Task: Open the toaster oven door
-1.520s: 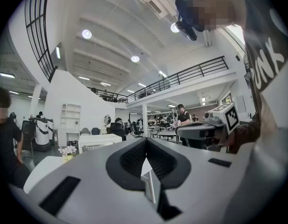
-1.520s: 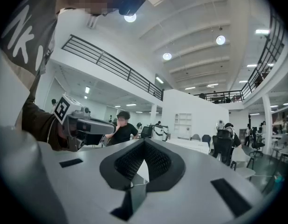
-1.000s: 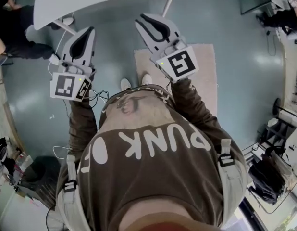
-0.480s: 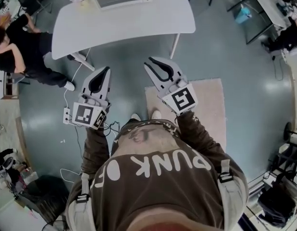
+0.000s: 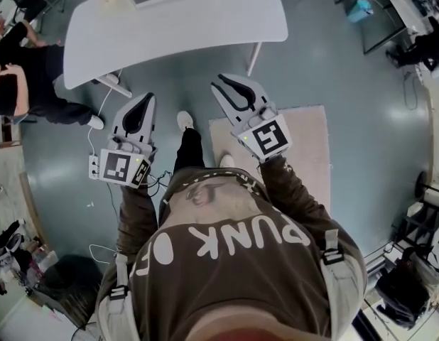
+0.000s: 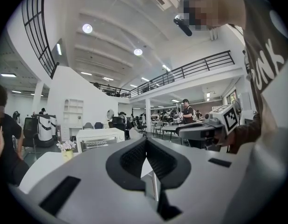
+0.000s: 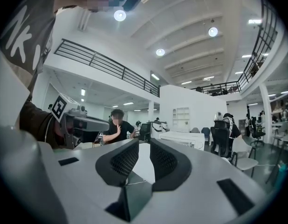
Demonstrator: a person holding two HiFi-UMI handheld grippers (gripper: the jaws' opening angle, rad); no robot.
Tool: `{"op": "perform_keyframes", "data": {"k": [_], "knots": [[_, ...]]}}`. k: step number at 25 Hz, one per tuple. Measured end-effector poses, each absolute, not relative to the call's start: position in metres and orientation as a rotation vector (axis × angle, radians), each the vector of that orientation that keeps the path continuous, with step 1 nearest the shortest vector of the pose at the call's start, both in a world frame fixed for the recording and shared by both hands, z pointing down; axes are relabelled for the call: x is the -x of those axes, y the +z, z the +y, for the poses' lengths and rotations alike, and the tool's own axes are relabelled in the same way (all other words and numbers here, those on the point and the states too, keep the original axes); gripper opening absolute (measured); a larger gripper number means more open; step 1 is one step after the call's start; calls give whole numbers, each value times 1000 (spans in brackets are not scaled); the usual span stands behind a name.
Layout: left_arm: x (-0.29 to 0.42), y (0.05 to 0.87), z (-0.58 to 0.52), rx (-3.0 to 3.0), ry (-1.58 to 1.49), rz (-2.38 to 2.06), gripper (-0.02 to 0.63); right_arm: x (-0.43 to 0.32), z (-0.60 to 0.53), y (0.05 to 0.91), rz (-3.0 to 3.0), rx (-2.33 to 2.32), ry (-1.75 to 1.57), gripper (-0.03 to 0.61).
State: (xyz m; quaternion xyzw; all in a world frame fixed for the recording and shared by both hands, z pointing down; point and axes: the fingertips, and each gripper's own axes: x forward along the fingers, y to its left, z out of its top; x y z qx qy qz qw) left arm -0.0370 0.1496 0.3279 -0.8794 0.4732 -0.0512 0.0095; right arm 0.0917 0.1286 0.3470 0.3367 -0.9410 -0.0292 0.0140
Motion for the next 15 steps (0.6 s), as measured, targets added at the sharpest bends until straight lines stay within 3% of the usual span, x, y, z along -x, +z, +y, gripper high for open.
{"op": "perform_keyframes", "data": {"k": [15], "knots": [[158, 331, -54, 2848, -15, 1389, 3, -6, -68, 348, -2717, -1202, -50, 86]]}}
